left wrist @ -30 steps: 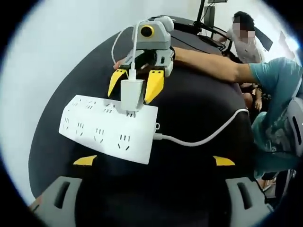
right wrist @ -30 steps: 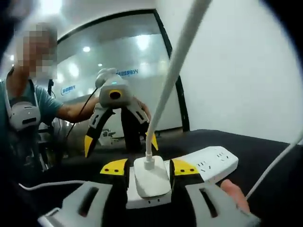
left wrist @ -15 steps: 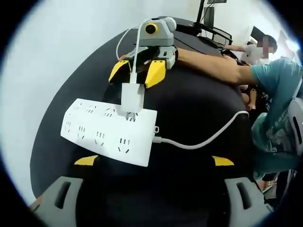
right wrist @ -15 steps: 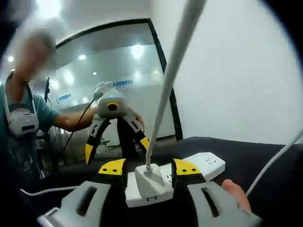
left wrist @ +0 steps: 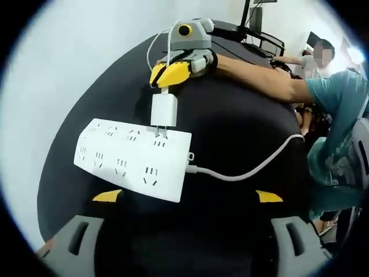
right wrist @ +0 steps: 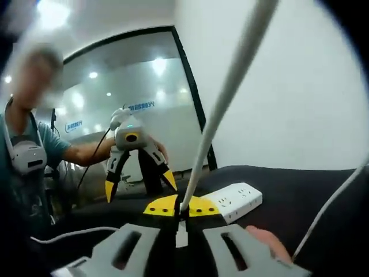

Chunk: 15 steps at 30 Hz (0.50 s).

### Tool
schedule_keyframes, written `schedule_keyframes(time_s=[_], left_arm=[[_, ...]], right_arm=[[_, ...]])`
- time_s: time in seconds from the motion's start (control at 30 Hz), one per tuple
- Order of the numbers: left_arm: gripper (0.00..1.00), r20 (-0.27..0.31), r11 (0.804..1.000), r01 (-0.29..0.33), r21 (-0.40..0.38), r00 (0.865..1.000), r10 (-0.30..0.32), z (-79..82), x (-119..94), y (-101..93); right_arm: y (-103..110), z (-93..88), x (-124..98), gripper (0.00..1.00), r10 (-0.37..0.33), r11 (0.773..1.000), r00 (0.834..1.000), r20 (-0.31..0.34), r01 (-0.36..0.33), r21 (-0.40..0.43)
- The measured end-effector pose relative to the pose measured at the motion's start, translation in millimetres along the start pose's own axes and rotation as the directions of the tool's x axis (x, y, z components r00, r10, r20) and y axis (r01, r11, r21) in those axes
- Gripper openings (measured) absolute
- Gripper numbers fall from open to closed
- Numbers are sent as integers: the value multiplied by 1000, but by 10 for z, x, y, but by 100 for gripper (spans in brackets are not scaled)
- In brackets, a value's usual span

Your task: Connect the charging cable to the phone, plug the charger into the socket, and turn on the power strip switch to charge the phone.

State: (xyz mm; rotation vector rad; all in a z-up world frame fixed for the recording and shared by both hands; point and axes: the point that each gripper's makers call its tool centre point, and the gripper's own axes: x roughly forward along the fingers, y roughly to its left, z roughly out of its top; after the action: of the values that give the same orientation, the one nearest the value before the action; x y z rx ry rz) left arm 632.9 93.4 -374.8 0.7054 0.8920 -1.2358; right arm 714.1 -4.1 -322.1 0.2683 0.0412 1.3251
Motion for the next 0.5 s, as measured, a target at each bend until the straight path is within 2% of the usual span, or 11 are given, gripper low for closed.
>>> schedule_keyframes(time_s=[0.17, 0.23, 0.27, 0.33, 0.5], left_arm=[[83, 13, 1000, -3, -5, 1000, 3, 23, -18, 96], [83, 18, 1000, -2, -5, 1000, 3, 29, -4, 56], [83, 24, 1000, -7, -8, 1000, 7, 29, 1, 44], [83, 29, 1000, -13, -12, 999, 13, 7, -14, 83], [82, 43, 999, -14, -28, 999, 16, -37, -29, 115]], right_arm=[[-87, -6, 27, 4, -36, 999, 999, -20, 36, -5], [-77, 168, 92, 2, -34, 999, 999, 32, 33, 5], [-59, 223, 125, 2, -33, 999, 999, 41, 35, -28], [-22, 240, 193, 2, -52, 995, 999, 1, 52, -80], [40, 257, 308, 2, -46, 996, 999, 5, 46, -79]])
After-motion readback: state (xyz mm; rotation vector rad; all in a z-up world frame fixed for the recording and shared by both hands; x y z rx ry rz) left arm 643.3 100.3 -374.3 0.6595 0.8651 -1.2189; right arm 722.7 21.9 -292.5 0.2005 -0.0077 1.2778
